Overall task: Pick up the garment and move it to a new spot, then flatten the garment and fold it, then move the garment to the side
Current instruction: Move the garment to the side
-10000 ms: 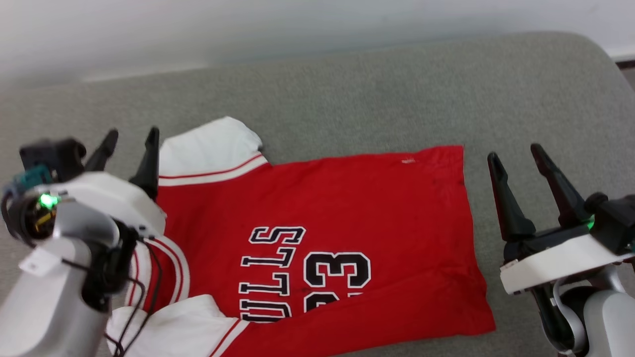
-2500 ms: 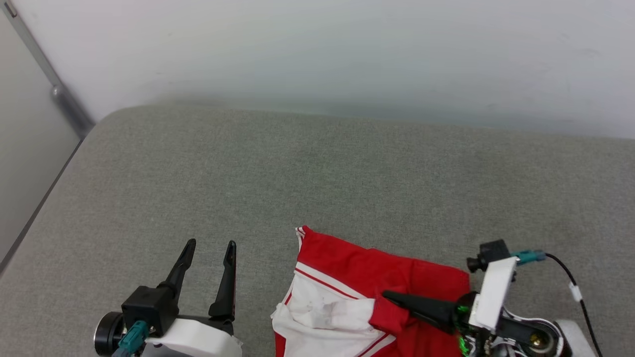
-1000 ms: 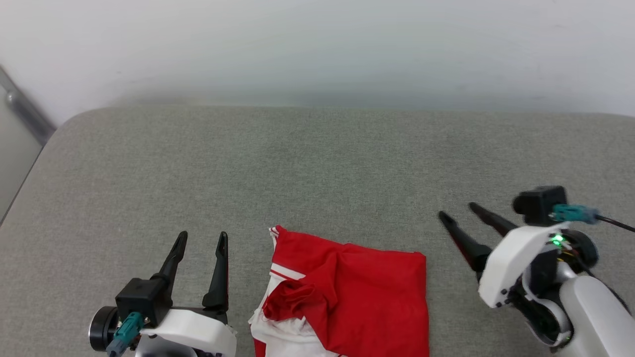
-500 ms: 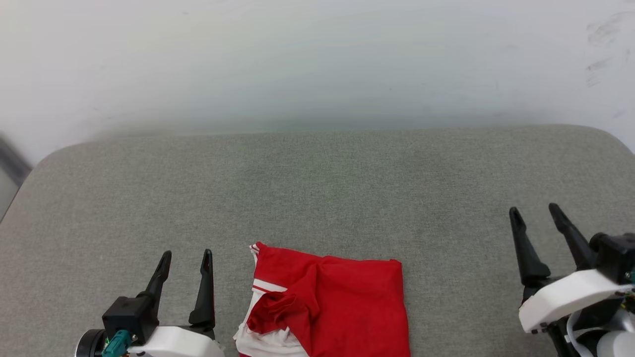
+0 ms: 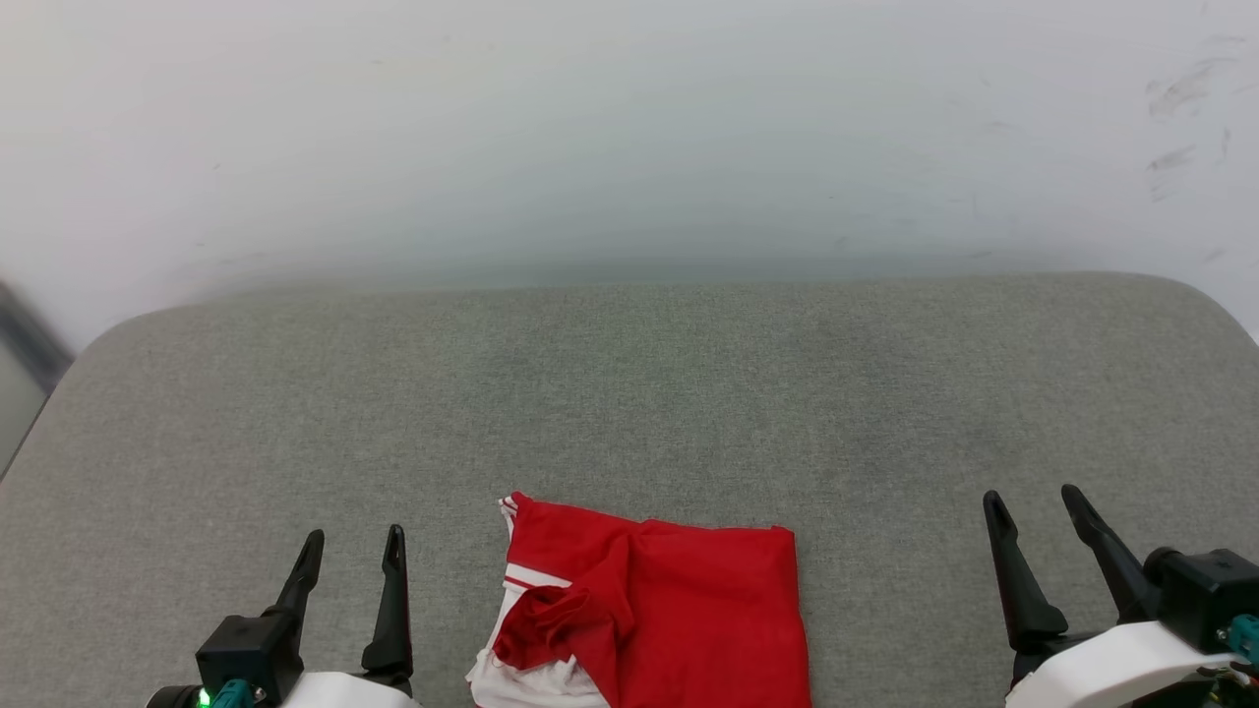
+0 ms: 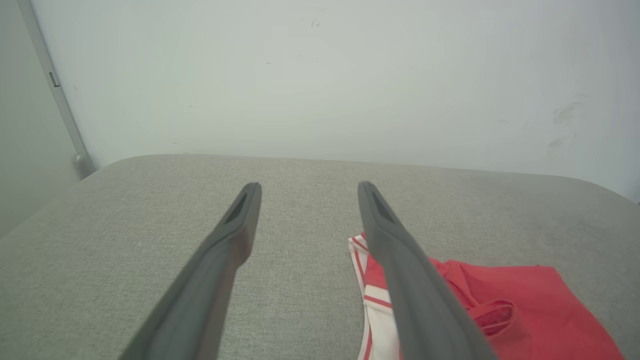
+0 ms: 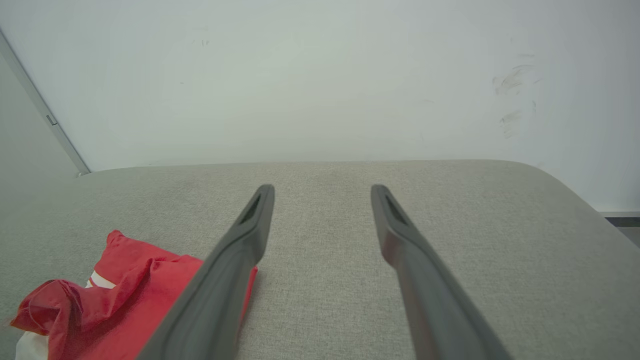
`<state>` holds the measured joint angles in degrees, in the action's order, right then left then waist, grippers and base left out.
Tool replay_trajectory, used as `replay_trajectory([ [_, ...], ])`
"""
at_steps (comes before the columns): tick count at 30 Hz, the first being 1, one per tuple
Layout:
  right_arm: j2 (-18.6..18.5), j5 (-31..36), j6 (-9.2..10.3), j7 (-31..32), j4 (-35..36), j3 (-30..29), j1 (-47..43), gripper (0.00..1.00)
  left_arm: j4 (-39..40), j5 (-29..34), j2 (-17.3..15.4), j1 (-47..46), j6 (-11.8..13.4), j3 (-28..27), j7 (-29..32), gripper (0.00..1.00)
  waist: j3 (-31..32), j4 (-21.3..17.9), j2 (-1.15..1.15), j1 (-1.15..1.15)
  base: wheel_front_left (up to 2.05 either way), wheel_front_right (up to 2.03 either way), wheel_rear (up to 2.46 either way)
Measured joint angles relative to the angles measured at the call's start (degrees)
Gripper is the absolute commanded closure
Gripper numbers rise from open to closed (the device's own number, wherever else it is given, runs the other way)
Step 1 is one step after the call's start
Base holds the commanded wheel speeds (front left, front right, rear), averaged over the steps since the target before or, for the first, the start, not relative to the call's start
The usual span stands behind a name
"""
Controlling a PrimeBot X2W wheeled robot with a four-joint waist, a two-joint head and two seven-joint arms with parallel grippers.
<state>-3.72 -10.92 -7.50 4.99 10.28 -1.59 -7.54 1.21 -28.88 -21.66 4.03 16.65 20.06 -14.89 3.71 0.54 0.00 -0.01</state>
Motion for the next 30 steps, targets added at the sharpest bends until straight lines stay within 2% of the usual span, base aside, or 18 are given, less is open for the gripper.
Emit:
replay_trajectory([
  [12, 0.36, 0.81, 0.0, 1.89, 0.7, -2.8, 0.09, 0.0, -0.1, 0.86, -0.14, 0.09, -0.47, -0.11, 0.0, 0.0, -0.59, 0.83, 0.0, 0.0, 0.0, 0.0, 0.0],
  [16, -0.57, -0.79, 0.0, 4.5, -2.04, -5.46, 0.21, 0.0, 0.2, 1.52, -0.18, -0.84, -0.63, 0.03, -0.01, 0.0, -1.27, 1.84, 0.0, 0.0, 0.0, 0.0, 0.0],
  [24, -4.68, -12.26, 0.0, 11.69, -12.72, -3.57, 0.82, 0.0, 1.32, 2.49, -0.27, -2.68, -1.52, 0.23, -0.02, 0.0, -3.61, 4.41, 0.0, 0.0, 0.0, 0.0, 0.0],
  [28, -5.35, -18.67, 0.0, 14.84, -16.57, 0.81, 2.91, 0.0, 2.22, 3.02, 0.24, -4.54, -1.87, 0.15, -0.1, 0.0, -6.02, 5.74, 0.0, 0.01, 0.0, 0.0, 0.0],
  [30, -6.91, -22.92, 0.0, 16.84, -18.94, 4.85, 4.79, 0.0, 2.58, 3.59, 0.89, -5.41, -2.05, 0.16, -0.1, 0.0, -7.7, 6.97, 0.0, 0.01, 0.0, 0.0, 0.0],
])
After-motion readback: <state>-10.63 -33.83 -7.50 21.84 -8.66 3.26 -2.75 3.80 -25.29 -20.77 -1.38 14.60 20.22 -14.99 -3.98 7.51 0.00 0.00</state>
